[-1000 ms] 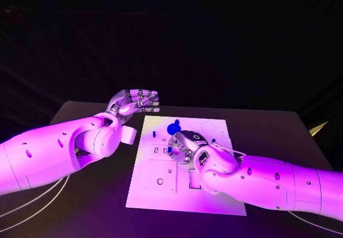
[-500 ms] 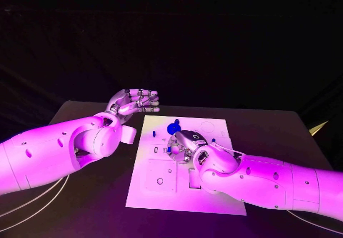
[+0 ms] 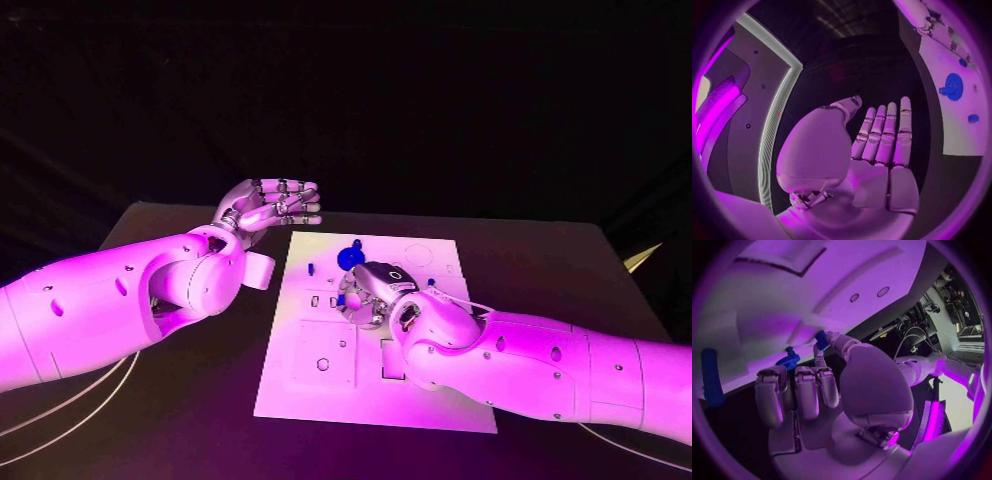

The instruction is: Assemble the parts on the task board

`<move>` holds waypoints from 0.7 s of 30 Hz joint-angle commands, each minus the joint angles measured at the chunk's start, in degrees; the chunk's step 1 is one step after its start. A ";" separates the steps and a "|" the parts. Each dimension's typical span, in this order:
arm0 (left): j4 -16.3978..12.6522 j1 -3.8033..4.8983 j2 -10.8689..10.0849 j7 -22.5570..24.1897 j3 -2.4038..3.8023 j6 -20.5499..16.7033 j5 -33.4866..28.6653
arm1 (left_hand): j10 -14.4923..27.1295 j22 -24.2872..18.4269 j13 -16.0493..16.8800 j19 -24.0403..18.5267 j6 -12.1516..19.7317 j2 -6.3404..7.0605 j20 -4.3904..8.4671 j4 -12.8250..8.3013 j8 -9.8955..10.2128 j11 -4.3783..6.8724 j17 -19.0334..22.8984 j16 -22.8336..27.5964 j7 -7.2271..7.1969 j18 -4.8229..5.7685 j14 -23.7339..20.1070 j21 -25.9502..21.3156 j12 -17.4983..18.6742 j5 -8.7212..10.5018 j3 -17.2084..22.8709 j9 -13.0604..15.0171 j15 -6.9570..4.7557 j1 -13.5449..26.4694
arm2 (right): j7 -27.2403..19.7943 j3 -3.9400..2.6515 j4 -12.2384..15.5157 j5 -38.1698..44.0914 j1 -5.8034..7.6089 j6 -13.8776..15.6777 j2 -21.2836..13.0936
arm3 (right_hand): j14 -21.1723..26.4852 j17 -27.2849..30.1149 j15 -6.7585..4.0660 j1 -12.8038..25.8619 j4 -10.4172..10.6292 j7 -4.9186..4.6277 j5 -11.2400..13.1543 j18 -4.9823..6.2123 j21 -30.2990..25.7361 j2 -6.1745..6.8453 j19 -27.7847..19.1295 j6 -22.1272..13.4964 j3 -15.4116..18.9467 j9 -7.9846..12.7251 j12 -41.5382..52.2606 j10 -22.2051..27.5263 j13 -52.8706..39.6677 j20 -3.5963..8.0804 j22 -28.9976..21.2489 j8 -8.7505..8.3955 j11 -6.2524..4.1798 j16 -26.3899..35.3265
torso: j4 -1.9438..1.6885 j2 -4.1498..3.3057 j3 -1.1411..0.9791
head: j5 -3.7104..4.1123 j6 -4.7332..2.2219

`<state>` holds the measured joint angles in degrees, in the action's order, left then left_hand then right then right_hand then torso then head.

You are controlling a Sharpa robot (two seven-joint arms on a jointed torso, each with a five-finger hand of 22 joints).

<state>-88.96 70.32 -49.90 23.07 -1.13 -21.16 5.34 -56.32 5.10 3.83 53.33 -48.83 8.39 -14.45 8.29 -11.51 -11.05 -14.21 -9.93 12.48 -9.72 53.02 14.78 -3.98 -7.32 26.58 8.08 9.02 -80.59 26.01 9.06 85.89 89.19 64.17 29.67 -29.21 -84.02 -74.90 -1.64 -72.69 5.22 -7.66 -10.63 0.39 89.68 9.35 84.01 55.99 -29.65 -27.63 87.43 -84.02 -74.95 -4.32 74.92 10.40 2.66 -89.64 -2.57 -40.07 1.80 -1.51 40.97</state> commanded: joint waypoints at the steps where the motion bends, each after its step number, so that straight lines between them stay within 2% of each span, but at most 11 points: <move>1: -0.09 0.02 0.03 0.25 0.04 0.95 -0.07 | 0.04 -0.08 -0.01 -0.01 0.29 0.20 0.07 -0.36 0.22 -0.12 -0.05 0.27 1.41 -0.65 -0.26 0.24 0.25 0.24 -0.04 -0.01 -0.04 0.00 | -0.54 0.07 -0.01 0.49 -0.13 -1.22 0.07 | -5.98 -15.10 0.43 0.53 -0.17 -0.13 0.27 -0.39 0.32 0.13 5.99 -0.53 -0.35 0.07 -0.26 -3.98 -12.92 -0.27 15.08 -0.42 0.29 -0.36 | 0.00 -0.03 -0.02 | -0.03 0.06; 21: -0.05 0.02 -0.03 0.23 0.04 0.93 -0.07 | 0.04 -0.08 -0.01 -0.01 0.29 0.20 0.07 -0.36 0.22 -0.12 -0.05 0.27 1.41 -0.65 -0.26 0.24 0.25 0.24 -0.04 -0.01 -0.04 0.00 | -0.24 0.07 -0.22 0.56 -0.13 -2.38 0.12 | -5.98 -15.10 0.57 0.69 -0.33 -0.29 0.44 -0.39 0.32 0.62 5.99 -0.82 -0.28 0.15 -0.36 -3.90 -12.85 -0.41 15.08 -0.59 0.45 -0.36 | 0.02 -0.01 -0.02 | -0.04 0.26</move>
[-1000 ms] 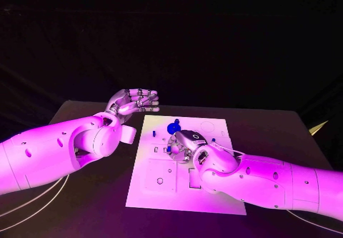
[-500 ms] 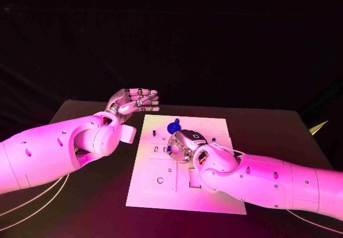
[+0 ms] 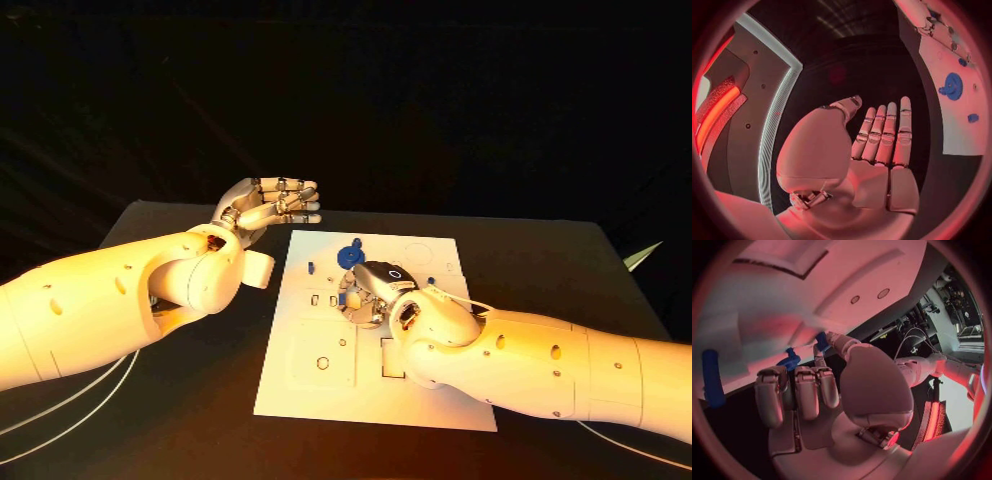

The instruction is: Assemble the parts on the task board

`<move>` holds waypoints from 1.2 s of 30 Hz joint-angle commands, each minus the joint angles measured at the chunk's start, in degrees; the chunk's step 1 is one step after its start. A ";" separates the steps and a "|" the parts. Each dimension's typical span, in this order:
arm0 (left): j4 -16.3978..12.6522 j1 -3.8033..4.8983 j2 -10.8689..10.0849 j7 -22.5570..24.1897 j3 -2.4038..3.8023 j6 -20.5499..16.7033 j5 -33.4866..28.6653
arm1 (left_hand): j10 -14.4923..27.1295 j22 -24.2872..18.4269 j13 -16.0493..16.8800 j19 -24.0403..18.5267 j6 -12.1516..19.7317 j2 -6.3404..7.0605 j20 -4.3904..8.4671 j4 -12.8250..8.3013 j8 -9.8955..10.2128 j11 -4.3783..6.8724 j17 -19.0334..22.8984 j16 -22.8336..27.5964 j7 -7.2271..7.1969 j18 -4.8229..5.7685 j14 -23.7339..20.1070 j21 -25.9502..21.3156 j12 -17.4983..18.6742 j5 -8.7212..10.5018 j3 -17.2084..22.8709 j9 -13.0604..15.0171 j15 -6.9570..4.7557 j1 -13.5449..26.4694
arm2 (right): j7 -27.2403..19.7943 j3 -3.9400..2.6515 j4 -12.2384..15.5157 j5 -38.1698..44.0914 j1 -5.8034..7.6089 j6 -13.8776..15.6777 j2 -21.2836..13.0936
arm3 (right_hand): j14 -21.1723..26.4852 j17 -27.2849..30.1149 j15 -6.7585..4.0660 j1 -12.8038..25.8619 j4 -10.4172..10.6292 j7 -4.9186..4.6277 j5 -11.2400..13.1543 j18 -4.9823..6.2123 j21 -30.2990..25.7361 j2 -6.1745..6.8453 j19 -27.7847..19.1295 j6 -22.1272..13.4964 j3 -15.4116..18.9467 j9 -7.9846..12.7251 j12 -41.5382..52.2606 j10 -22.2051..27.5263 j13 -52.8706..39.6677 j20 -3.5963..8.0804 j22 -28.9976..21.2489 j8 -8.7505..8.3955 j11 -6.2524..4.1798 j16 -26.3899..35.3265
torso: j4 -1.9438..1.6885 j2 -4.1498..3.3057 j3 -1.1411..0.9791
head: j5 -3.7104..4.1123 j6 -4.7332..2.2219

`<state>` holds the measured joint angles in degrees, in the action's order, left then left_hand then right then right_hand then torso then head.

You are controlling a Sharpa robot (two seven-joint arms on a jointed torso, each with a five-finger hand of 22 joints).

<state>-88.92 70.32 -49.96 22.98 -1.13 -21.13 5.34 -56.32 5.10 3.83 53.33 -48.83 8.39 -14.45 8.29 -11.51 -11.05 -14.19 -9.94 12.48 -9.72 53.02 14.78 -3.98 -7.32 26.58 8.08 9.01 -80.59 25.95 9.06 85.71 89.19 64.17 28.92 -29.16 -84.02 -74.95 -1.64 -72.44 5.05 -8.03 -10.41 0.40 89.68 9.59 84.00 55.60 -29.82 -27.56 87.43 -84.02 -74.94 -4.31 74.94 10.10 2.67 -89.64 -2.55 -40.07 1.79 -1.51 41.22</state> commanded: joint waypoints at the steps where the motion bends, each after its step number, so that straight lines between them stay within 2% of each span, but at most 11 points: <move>1: -0.08 0.02 0.03 0.31 0.04 0.90 -0.07 | 0.04 -0.08 -0.01 -0.01 0.29 0.20 0.07 -0.36 0.22 -0.12 -0.06 0.27 1.41 -0.65 -0.26 0.24 0.25 0.25 -0.04 -0.01 -0.04 0.00 | -0.15 0.08 -0.04 0.57 -0.13 -1.64 0.06 | -5.98 -15.05 0.57 0.45 -0.16 0.09 0.22 -0.40 0.32 0.37 6.00 -0.43 -0.12 0.08 -0.36 -3.90 -12.86 -0.41 15.06 -0.29 0.44 -0.36 | 0.01 -0.01 0.00 | -0.04 0.04; 16: -0.05 0.02 -0.03 0.30 0.04 0.90 -0.07 | 0.04 -0.08 -0.01 -0.01 0.29 0.20 0.07 -0.36 0.22 -0.12 -0.06 0.27 1.41 -0.65 -0.26 0.24 0.25 0.25 -0.04 -0.01 -0.04 0.00 | -0.34 0.08 0.01 0.63 -0.13 -1.20 0.00 | -5.98 -15.05 0.68 0.60 -0.24 -0.06 0.30 -0.40 0.32 0.69 6.00 -0.72 -0.08 0.17 -0.58 -3.74 -12.71 -0.51 15.06 -0.47 0.57 -0.36 | 0.00 -0.01 0.00 | -0.02 0.17; 25: -0.04 0.02 -0.05 0.24 0.04 0.89 -0.07 | 0.04 -0.08 -0.01 -0.01 0.29 0.20 0.07 -0.36 0.22 -0.12 -0.06 0.27 1.41 -0.65 -0.26 0.24 0.25 0.25 -0.04 -0.01 -0.04 0.00 | -0.56 0.08 0.00 0.57 -0.13 -1.00 0.02 | -5.98 -15.05 1.60 2.02 0.02 -1.15 3.48 -0.40 0.32 2.85 6.00 -3.62 1.15 1.16 -1.69 -2.89 -11.88 -1.38 15.06 -2.68 1.61 -0.36 | 0.00 -0.05 0.00 | -0.02 0.05; 28: -0.03 0.02 -0.05 0.21 0.04 0.89 -0.07 | 0.10 -0.11 -0.03 -0.07 0.33 0.20 0.05 -0.44 0.26 -0.14 -0.19 0.41 1.43 -0.66 -0.28 0.24 0.28 0.25 0.02 -0.01 -0.02 0.10 | -0.59 0.08 -0.03 0.57 -0.13 -0.77 0.04 | -5.98 -15.05 1.85 2.40 0.28 -1.44 2.53 -0.40 0.32 3.59 6.00 -4.77 2.48 1.57 -2.27 -2.44 -11.44 -1.63 15.06 -3.60 1.87 -0.36 | 0.01 -0.03 -0.01 | -0.01 0.08; 30: -0.03 0.02 -0.05 0.18 0.04 0.90 -0.07 | 0.10 -0.11 -0.03 -0.07 0.33 0.20 0.05 -0.44 0.26 -0.14 -0.19 0.41 1.43 -0.66 -0.28 0.24 0.28 0.25 0.02 -0.01 -0.02 0.10 | -0.65 0.08 0.00 0.56 -0.13 -0.34 0.03 | -5.98 -15.05 1.93 2.33 0.34 -1.55 2.49 -0.40 0.32 3.63 6.00 -5.21 2.91 1.74 -2.43 -2.31 -11.32 -1.71 15.06 -3.93 1.98 -0.36 | 0.00 -0.03 0.00 | 0.01 0.11; 33: 0.00 0.02 -0.07 0.13 0.04 0.91 -0.07 | 0.10 -0.11 -0.03 -0.07 0.33 0.20 0.05 -0.44 0.26 -0.14 -0.19 0.41 1.43 -0.66 -0.28 0.24 0.28 0.25 0.02 -0.01 -0.02 0.10 | -1.00 0.08 0.12 0.55 -0.13 0.88 -0.03 | -5.98 -15.05 2.29 1.88 0.74 -1.99 2.93 -0.40 0.32 3.53 6.00 -6.67 5.23 2.39 -2.92 -1.90 -10.93 -2.03 15.06 -5.02 2.38 -0.36 | 0.00 -0.02 0.00 | -0.01 0.11; 35: 0.03 0.02 -0.08 0.09 0.04 0.92 -0.07 | 0.10 -0.11 -0.03 -0.07 0.33 0.20 0.05 -0.44 0.26 -0.14 -0.19 0.41 1.43 -0.66 -0.28 0.24 0.28 0.25 0.02 -0.01 -0.02 0.10 | -1.52 0.08 0.39 0.51 -0.13 2.14 -0.17 | -5.98 -15.05 2.78 -0.35 2.00 -2.50 3.06 -0.40 0.32 2.25 6.00 -7.52 10.88 3.30 -3.33 -1.51 -10.54 -2.51 15.06 -5.83 2.79 -0.36 | 0.01 -0.01 0.00 | -0.01 0.11; 36: 0.05 0.02 -0.09 0.06 0.04 0.92 -0.07 | 0.10 -0.11 -0.03 -0.07 0.33 0.20 0.05 -0.44 0.26 -0.14 -0.19 0.41 1.43 -0.66 -0.28 0.24 0.28 0.25 0.02 -0.01 -0.02 0.10 | -1.72 0.08 0.55 0.50 -0.13 2.56 -0.28 | -5.98 -15.05 2.98 -1.56 2.94 -2.87 2.85 -0.40 0.32 2.22 6.00 -9.77 15.09 4.06 -3.75 -1.15 -10.18 -2.74 15.06 -6.54 3.22 -0.36 | 0.00 0.01 -0.01 | 0.00 0.12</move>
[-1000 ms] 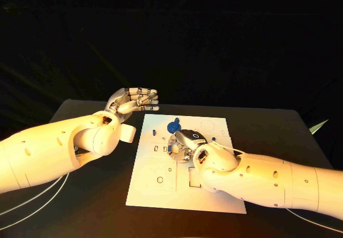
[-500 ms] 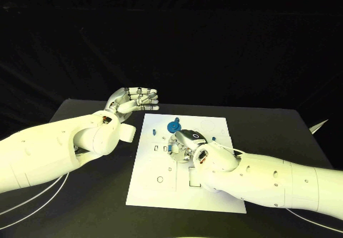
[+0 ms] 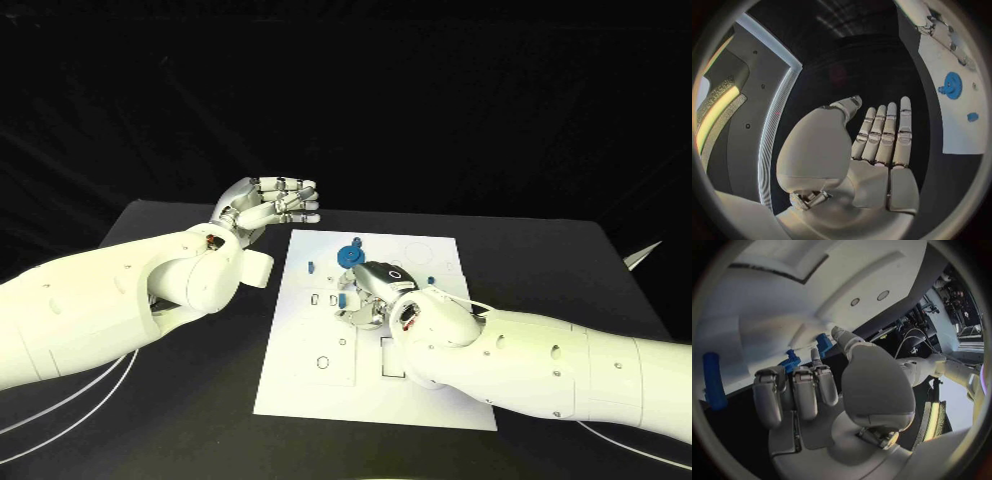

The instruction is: Assemble the parts on the task board

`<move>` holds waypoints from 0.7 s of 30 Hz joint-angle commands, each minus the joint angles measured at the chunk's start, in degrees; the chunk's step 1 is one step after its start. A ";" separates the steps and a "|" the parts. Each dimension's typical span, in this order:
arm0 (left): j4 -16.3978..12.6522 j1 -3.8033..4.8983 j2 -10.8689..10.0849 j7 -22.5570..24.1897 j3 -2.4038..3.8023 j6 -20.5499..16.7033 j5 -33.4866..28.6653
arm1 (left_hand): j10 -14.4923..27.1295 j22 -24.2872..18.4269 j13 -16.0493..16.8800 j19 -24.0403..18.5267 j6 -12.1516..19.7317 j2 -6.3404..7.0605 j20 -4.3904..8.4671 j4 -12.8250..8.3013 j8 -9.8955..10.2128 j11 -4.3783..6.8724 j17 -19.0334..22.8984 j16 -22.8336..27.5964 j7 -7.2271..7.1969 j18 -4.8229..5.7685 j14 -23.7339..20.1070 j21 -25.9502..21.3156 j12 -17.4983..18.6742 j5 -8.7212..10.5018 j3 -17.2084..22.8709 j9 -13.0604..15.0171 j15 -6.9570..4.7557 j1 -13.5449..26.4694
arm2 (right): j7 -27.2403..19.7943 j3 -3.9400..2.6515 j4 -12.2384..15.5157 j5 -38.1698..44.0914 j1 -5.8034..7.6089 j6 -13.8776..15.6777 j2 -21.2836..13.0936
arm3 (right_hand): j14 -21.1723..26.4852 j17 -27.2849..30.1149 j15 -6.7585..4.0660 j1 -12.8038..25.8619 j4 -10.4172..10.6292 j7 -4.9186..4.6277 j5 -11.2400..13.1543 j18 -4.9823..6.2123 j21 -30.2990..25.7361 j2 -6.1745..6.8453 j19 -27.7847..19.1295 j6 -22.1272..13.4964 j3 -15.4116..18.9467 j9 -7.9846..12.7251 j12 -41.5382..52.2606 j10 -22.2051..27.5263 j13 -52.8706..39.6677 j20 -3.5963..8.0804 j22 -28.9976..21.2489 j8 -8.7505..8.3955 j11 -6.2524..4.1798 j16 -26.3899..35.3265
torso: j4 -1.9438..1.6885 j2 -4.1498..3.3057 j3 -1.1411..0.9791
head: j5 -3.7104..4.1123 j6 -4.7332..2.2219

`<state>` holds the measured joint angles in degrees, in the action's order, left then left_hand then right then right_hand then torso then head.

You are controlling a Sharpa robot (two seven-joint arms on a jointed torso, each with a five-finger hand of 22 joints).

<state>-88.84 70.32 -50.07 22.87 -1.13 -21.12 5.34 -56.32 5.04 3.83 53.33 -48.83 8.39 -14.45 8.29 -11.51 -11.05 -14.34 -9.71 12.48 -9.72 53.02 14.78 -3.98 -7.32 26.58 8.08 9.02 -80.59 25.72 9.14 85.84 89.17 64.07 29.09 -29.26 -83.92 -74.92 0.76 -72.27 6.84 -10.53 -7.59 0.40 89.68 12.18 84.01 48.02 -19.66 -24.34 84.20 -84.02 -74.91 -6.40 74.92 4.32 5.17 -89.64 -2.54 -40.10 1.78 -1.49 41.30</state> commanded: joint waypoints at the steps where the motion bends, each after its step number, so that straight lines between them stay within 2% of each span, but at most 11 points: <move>1: 0.00 0.02 0.02 0.11 0.04 0.93 -0.07 | 0.10 -0.05 -0.03 -0.07 0.33 0.20 0.05 -0.44 0.25 -0.14 -0.04 0.19 1.43 -0.66 -0.28 0.24 0.28 0.25 0.02 -0.01 -0.02 0.10 | -1.75 0.00 0.67 0.50 -0.03 2.91 -0.36 | -6.08 -15.08 0.86 -3.26 2.24 -0.40 0.04 -0.40 0.32 -0.70 5.99 -3.11 8.04 1.27 -0.59 -1.07 -10.10 -0.66 15.08 -0.68 0.79 -0.36 | -0.03 0.04 -0.01 | 0.00 0.07; 2: 0.04 0.02 0.03 -0.01 0.04 0.98 -0.05 | 0.10 -0.05 -0.03 -0.07 0.33 0.20 0.05 -0.44 0.25 -0.14 -0.04 0.19 1.43 -0.66 -0.28 0.24 0.28 0.25 0.02 -0.01 -0.02 0.10 | -2.00 0.00 0.98 0.48 -0.03 3.52 -0.62 | -6.08 -15.08 0.85 -8.44 8.73 -0.84 -0.11 -0.40 0.32 -0.94 5.99 -2.50 12.83 2.10 -0.49 -1.08 -10.00 -1.16 15.08 -0.20 0.87 -0.36 | -0.03 0.04 -0.01 | 0.00 0.07; 3: 0.09 0.02 0.03 -0.18 0.04 1.03 0.01 | 0.11 -0.05 -0.03 -0.07 0.34 0.22 0.05 -0.45 0.27 -0.15 -0.06 0.21 1.44 -0.66 -0.28 0.24 0.29 0.26 0.02 -0.02 -0.01 0.12 | -2.28 -0.01 1.38 0.46 -0.03 4.20 -0.97 | -6.08 -15.08 0.95 -8.94 9.62 -0.70 0.16 -0.40 0.32 -0.07 5.99 -2.38 13.41 2.22 -0.48 -1.07 -9.98 -1.03 15.08 -0.19 0.99 -0.36 | -0.06 0.05 -0.01 | 0.00 0.11; 7: 0.36 0.02 0.01 -1.20 0.03 1.22 0.78 | 0.22 -0.04 -0.04 0.01 0.44 0.34 0.06 -0.41 0.33 -0.20 -0.26 0.10 1.50 -0.69 0.07 0.32 0.32 0.32 -0.10 -0.04 -0.08 0.39 | -4.67 -0.18 3.95 -0.79 0.28 7.28 -3.46 | -6.08 -15.08 0.95 -9.33 9.91 -0.67 0.11 -0.40 0.32 0.14 5.99 -2.48 13.68 2.36 -0.41 -1.11 -10.02 -1.04 15.08 -0.28 0.99 -0.36 | 0.02 0.13 0.00 | -0.07 0.07; 11: 0.74 0.03 -0.14 -3.71 0.03 1.40 2.94 | -0.74 0.49 0.18 1.83 0.36 0.49 0.70 -0.29 0.33 0.20 -1.80 -1.45 1.33 -0.80 2.77 1.73 -0.02 0.36 -0.54 -0.01 -0.80 1.21 | -10.46 -0.47 6.98 -6.20 1.73 9.62 -7.17 | -6.06 -15.02 0.60 -11.08 9.63 -0.15 -1.23 -0.40 0.32 -1.84 5.99 -0.21 12.02 2.27 -0.64 -0.85 -9.76 -0.80 15.08 1.02 0.56 -0.34 | 0.25 0.26 -0.06 | -0.25 -0.21; 13: 1.11 0.04 -0.18 -5.69 0.03 1.66 4.80 | -4.14 1.90 0.98 5.60 -0.64 1.20 2.31 0.64 -0.32 1.55 -4.81 -5.87 0.32 -0.84 7.95 4.82 -1.56 0.38 -1.77 0.37 -2.55 2.95 | -13.95 -0.58 8.50 -10.61 2.82 9.95 -9.40 | -5.87 -14.28 0.44 -11.36 9.54 0.08 -1.72 -0.25 -0.18 -2.40 5.74 0.70 11.41 2.15 -1.05 -0.47 -9.42 -0.67 14.69 1.66 0.36 -0.08 | 0.39 0.39 -0.11 | -0.36 -0.32; 15: 1.53 0.06 -0.20 -7.99 0.04 1.98 6.91 | -5.10 2.79 1.40 7.32 -0.82 1.53 3.17 1.45 -0.86 2.03 -6.91 -8.83 -0.02 -0.80 9.84 6.61 -2.34 0.38 -2.57 0.76 -3.35 3.97 | -16.95 -0.69 10.01 -15.66 4.04 9.18 -11.80 | -5.79 -13.96 0.28 -11.40 9.50 0.25 -2.00 -0.10 -0.68 -2.68 5.50 1.20 11.01 2.09 -1.22 -0.30 -9.27 -0.53 14.30 2.12 0.19 0.04 | 0.52 0.58 -0.20 | -0.51 -0.41; 18: 2.15 0.13 -0.25 -11.95 0.06 2.80 10.77 | -10.31 6.05 4.18 12.66 -2.96 1.86 5.60 3.14 -4.34 4.12 -14.36 -19.96 -1.38 -0.78 16.24 12.77 -7.43 0.46 -4.16 2.73 -5.88 5.33 | -19.71 -0.85 11.99 -22.21 5.83 7.70 -15.44 | -5.51 -12.92 0.14 -11.39 9.46 0.35 -2.32 0.28 -2.02 -2.92 4.83 1.28 10.57 2.12 -1.98 0.37 -8.65 -0.39 13.26 2.41 0.08 0.44 | 0.72 0.92 -0.40 | -0.86 -0.40; 19: 2.38 0.18 -0.23 -13.65 0.07 3.28 12.60 | -12.40 9.59 7.56 16.96 -3.51 1.50 7.76 4.63 -7.13 6.06 -21.27 -30.27 -2.67 -0.48 20.59 19.01 -12.32 0.05 -5.16 4.52 -7.62 6.44 | -20.24 -0.89 12.44 -24.03 6.41 7.28 -16.56 | -5.51 -12.90 0.12 -11.28 9.50 0.37 -2.36 0.28 -2.01 -2.95 4.84 1.31 10.53 2.12 -1.96 0.35 -8.66 -0.36 13.27 2.49 0.06 0.45 | 0.76 1.01 -0.44 | -0.91 -0.38; 20: 2.56 0.23 -0.21 -15.18 0.08 3.96 14.29 | -12.97 12.42 11.38 17.54 -3.00 1.77 8.53 5.70 -9.84 6.45 -34.26 -44.28 -3.40 -0.42 23.49 23.43 -17.50 0.27 -6.44 6.37 -8.35 7.42 | -20.78 -0.93 12.86 -26.18 7.10 6.81 -17.86 | -5.51 -12.91 0.10 -11.18 9.53 0.38 -2.38 0.27 -1.99 -2.98 4.85 1.34 10.50 2.12 -1.87 0.28 -8.73 -0.34 13.29 2.55 0.04 0.45 | 0.82 1.14 -0.50 | -0.99 -0.37; 21: 2.80 0.32 -0.15 -17.30 0.11 5.14 16.60 | -7.75 20.66 20.27 15.48 0.34 1.68 9.38 6.52 -15.69 6.77 -46.38 -57.02 -3.63 0.21 23.02 32.93 -28.17 0.16 -7.79 10.83 -8.44 6.93 | -21.18 -0.96 13.15 -28.14 7.77 6.27 -19.08 | -5.53 -12.98 0.09 -11.13 9.55 0.39 -2.39 0.24 -1.88 -2.99 4.90 1.37 10.48 2.12 -1.83 0.25 -8.76 -0.33 13.37 2.59 0.03 0.42 | 0.92 1.26 -0.53 | -1.11 -0.33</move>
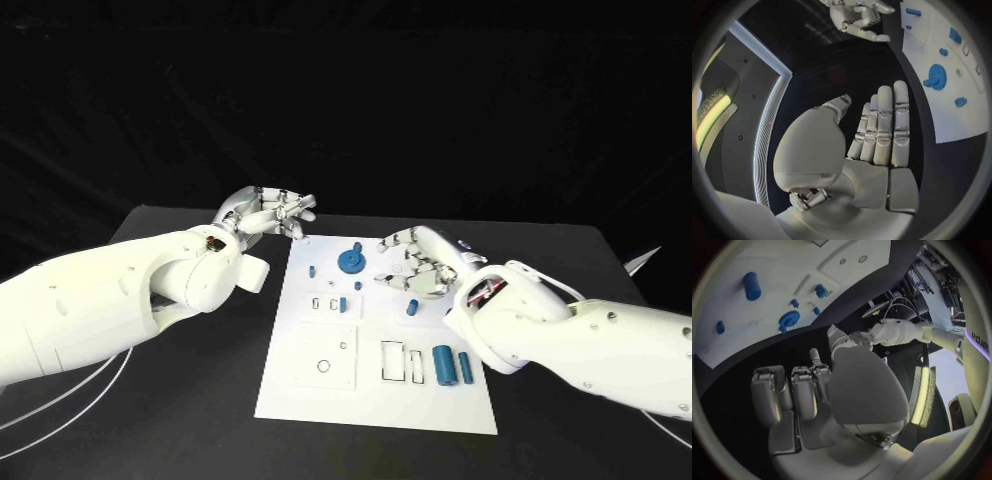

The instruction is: Assemble the parts on the task board

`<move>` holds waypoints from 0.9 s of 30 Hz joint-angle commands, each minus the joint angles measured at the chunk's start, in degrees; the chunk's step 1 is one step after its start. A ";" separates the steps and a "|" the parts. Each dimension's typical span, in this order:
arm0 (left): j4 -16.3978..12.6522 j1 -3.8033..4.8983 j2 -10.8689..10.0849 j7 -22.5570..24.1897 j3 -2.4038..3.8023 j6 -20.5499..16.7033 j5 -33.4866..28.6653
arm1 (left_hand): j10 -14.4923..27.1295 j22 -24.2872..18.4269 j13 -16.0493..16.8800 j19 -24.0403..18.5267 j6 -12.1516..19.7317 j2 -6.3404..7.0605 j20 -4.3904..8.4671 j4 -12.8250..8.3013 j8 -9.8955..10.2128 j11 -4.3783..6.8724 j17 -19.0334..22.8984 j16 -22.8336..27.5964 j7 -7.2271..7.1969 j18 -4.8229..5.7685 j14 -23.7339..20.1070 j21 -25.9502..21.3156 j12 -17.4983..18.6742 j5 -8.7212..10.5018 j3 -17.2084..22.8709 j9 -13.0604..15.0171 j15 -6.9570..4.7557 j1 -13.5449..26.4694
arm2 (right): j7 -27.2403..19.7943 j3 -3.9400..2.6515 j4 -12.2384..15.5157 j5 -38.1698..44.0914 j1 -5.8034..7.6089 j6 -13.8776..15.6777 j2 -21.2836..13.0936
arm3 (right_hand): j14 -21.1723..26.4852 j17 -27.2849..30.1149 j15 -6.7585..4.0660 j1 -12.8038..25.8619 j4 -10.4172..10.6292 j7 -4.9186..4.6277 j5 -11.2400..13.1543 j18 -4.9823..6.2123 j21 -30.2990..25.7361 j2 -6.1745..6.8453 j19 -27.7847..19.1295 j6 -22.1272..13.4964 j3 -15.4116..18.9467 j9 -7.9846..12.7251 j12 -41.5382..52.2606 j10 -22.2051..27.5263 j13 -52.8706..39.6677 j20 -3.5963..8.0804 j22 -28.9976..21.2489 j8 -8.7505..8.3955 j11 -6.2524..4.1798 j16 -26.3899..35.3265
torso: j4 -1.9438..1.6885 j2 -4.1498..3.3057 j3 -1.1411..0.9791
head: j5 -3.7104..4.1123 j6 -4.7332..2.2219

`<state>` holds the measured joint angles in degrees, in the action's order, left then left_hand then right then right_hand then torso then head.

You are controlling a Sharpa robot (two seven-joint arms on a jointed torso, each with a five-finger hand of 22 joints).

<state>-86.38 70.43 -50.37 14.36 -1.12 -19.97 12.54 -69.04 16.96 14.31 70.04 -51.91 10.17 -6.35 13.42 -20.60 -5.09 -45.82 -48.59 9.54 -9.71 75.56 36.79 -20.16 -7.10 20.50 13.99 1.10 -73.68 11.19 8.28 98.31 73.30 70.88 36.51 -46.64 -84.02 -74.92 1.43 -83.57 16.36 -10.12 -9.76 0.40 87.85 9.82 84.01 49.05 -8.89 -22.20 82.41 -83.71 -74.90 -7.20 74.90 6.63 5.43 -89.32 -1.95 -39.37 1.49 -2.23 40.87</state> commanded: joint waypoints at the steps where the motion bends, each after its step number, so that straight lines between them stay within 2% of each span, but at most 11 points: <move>1: 0.49 0.30 0.21 -10.13 0.11 4.81 10.86 | 4.97 8.75 9.78 -1.23 3.42 -0.10 1.28 1.39 -6.60 0.81 -14.90 -18.14 -0.69 0.19 0.48 10.93 -12.00 -0.06 -1.72 4.92 -0.52 0.02 | -6.87 -0.11 0.80 -13.39 1.36 -1.50 -2.40 | -5.43 -12.99 -0.57 0.17 0.03 -0.02 -0.22 0.24 -0.05 -0.63 4.89 0.34 -0.29 -0.02 -0.05 -0.05 -8.77 0.46 13.38 0.28 -0.23 0.11 | 0.40 0.63 -0.27 | -0.42 0.13; 2: 0.70 0.47 0.33 -11.98 0.14 5.98 12.88 | 4.52 14.88 11.61 0.20 3.30 -0.44 1.28 1.74 -8.10 1.04 -19.66 -22.46 -0.92 0.88 2.93 15.67 -14.69 -0.03 -1.85 5.93 -0.76 0.07 | -7.16 -0.13 0.89 -14.85 1.90 -1.98 -3.29 | -5.43 -13.00 -0.59 0.25 0.04 0.01 -0.24 0.23 -0.03 -0.65 4.91 0.40 -0.31 -0.03 0.06 -0.15 -8.86 0.48 13.40 0.35 -0.25 0.11 | 0.45 0.70 -0.31 | -0.42 0.09; 3: 0.93 0.68 0.51 -13.88 0.16 7.22 14.94 | 6.02 24.93 17.72 1.91 4.91 -1.30 1.36 2.22 -12.26 1.24 -26.06 -28.53 -2.47 1.86 6.13 24.39 -22.90 -0.22 -2.90 9.04 -1.72 2.56 | -7.42 -0.14 0.92 -16.24 2.40 -2.42 -4.13 | -5.44 -13.03 -0.61 0.34 0.06 0.02 -0.25 0.23 -0.03 -0.65 4.91 0.44 -0.32 -0.04 0.10 -0.18 -8.89 0.49 13.41 0.41 -0.26 0.10 | 0.47 0.77 -0.32 | -0.40 0.10; 4: 1.26 0.98 0.82 -16.41 0.17 8.96 17.43 | 6.51 28.49 20.12 2.22 5.29 -2.24 1.48 3.25 -13.92 1.76 -28.27 -30.34 -2.00 2.13 7.07 27.23 -25.98 -0.20 -3.11 10.26 -1.61 4.05 | -7.70 -0.15 0.90 -17.82 2.97 -2.90 -5.09 | -5.44 -13.04 -0.61 0.36 0.06 0.03 -0.25 0.23 -0.03 -0.65 4.91 0.45 -0.32 -0.04 0.11 -0.19 -8.89 0.50 13.41 0.42 -0.26 0.09 | 0.50 0.85 -0.34 | -0.38 0.18; 5: 1.47 1.18 1.04 -18.02 0.18 10.11 18.86 | 5.37 32.93 26.45 2.73 5.67 -2.54 1.64 3.12 -16.56 2.37 -30.99 -32.62 -2.53 2.56 8.50 30.93 -32.77 -0.26 -3.39 12.22 -2.05 5.01 | -7.84 -0.15 0.85 -18.72 3.28 -3.18 -5.62 | -5.44 -13.04 -0.61 0.36 0.06 0.03 -0.25 0.23 -0.03 -0.65 4.91 0.45 -0.32 -0.04 0.11 -0.19 -8.89 0.50 13.41 0.42 -0.26 0.09 | 0.51 0.90 -0.37 | -0.39 0.22; 6: 1.81 1.50 1.44 -20.62 0.19 11.88 21.09 | 4.92 35.52 31.08 2.58 6.64 -2.71 1.74 3.11 -18.22 2.61 -32.34 -33.68 -2.65 2.83 9.11 33.18 -37.19 -0.32 -3.39 13.64 -2.12 5.37 | -8.08 -0.16 0.76 -20.13 3.73 -3.61 -6.44 | -5.45 -13.07 -0.62 0.44 0.08 0.04 -0.25 0.21 0.02 -0.65 4.94 0.47 -0.32 -0.04 0.14 -0.21 -8.91 0.51 13.45 0.46 -0.27 0.08 | 0.53 1.05 -0.42 | -0.45 0.37; 8: 2.42 2.03 2.28 -24.82 0.20 14.65 25.00 | 3.24 37.94 35.37 2.85 6.55 -2.96 1.76 3.25 -19.69 2.68 -33.69 -34.67 -2.92 3.13 9.77 35.04 -41.06 -0.25 -3.65 14.75 -2.24 6.38 | -8.62 -0.17 0.55 -22.38 4.35 -4.50 -7.71 | -5.45 -13.07 -0.62 0.44 0.08 0.04 -0.25 0.21 0.02 -0.65 4.94 0.47 -0.32 -0.04 0.14 -0.21 -8.91 0.51 13.45 0.46 -0.27 0.08 | 0.50 1.16 -0.51 | -0.50 0.52; 10: 3.03 2.45 3.26 -28.57 0.20 17.65 28.61 | -0.91 43.62 42.99 4.67 5.61 -3.21 2.30 3.35 -23.00 3.62 -37.29 -37.19 -4.09 3.94 11.60 38.99 -47.63 -0.27 -4.78 17.46 -3.07 8.01 | -9.09 -0.19 0.26 -24.13 4.82 -5.06 -8.68 | -5.43 -13.00 -0.66 0.57 0.01 0.06 -0.37 0.27 -0.19 -0.44 4.83 0.38 -0.28 -0.01 -0.03 -0.07 -8.76 0.55 13.29 0.52 -0.30 0.11 | 0.40 1.27 -0.62 | -0.52 0.76; 17: 5.43 4.14 7.79 -38.71 -0.18 26.93 38.80 | -3.62 47.71 47.60 6.12 4.99 -3.69 2.99 3.40 -25.65 4.58 -40.01 -38.93 -5.09 4.60 12.81 41.60 -51.29 -0.13 -6.12 20.59 -3.87 9.50 | -9.43 -0.21 -2.12 -26.81 5.91 -5.63 -9.85 | -5.43 -12.96 -0.68 0.74 -0.02 0.05 -0.48 0.28 -0.21 -0.20 4.82 0.19 -0.21 0.04 -0.09 -0.02 -8.71 0.58 13.27 0.53 -0.30 0.13 | 0.36 1.45 -0.79 | -0.58 1.21; 21: 7.07 5.23 10.18 -41.46 -1.06 31.57 42.09 | -2.83 48.05 46.94 6.00 5.73 -4.26 3.06 3.44 -25.64 4.54 -39.40 -38.55 -5.02 4.64 12.53 41.89 -50.79 -0.09 -6.72 21.37 -3.86 10.56 | -9.09 -0.21 -3.15 -27.15 6.11 -5.64 -9.81 | -5.40 -12.87 -0.69 0.84 -0.02 0.05 -0.54 0.30 -0.32 -0.07 4.77 0.08 -0.17 0.07 -0.22 0.09 -8.60 0.60 13.19 0.53 -0.30 0.17 | 0.43 1.36 -0.80 | -0.67 1.34; 27: 9.68 6.22 13.10 -43.09 -2.29 34.58 44.10 | -3.03 48.66 47.92 6.05 6.55 -4.72 2.97 3.42 -25.21 4.32 -40.01 -38.90 -4.78 4.75 12.72 42.23 -51.37 -0.10 -7.31 21.82 -3.69 11.27 | -8.55 -0.21 -3.96 -27.24 6.23 -5.58 -9.65 | -5.40 -12.85 -0.69 0.94 0.01 0.04 -0.64 0.33 -0.40 -0.05 4.74 0.00 -0.16 0.09 -0.26 0.13 -8.56 0.61 13.13 0.53 -0.30 0.18 | 0.26 1.37 -0.81 | -0.66 1.55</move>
<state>-77.01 76.48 -37.57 -25.45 -3.41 9.58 52.90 -71.98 65.61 62.13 75.87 -45.65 5.30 -3.20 16.83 -45.95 -0.73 -74.95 -87.32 4.80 -5.70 84.04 78.76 -71.39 -7.10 13.44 35.78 -2.36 -62.99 3.25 8.09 94.42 47.07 77.07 32.04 -56.38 -83.94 -74.91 1.09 -83.02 16.36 -10.11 -10.20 0.39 87.85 9.73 83.79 49.05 -8.88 -22.19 82.41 -83.72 -74.95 -6.97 74.94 6.86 5.43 -89.32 -1.60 -38.00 0.70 -2.88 42.32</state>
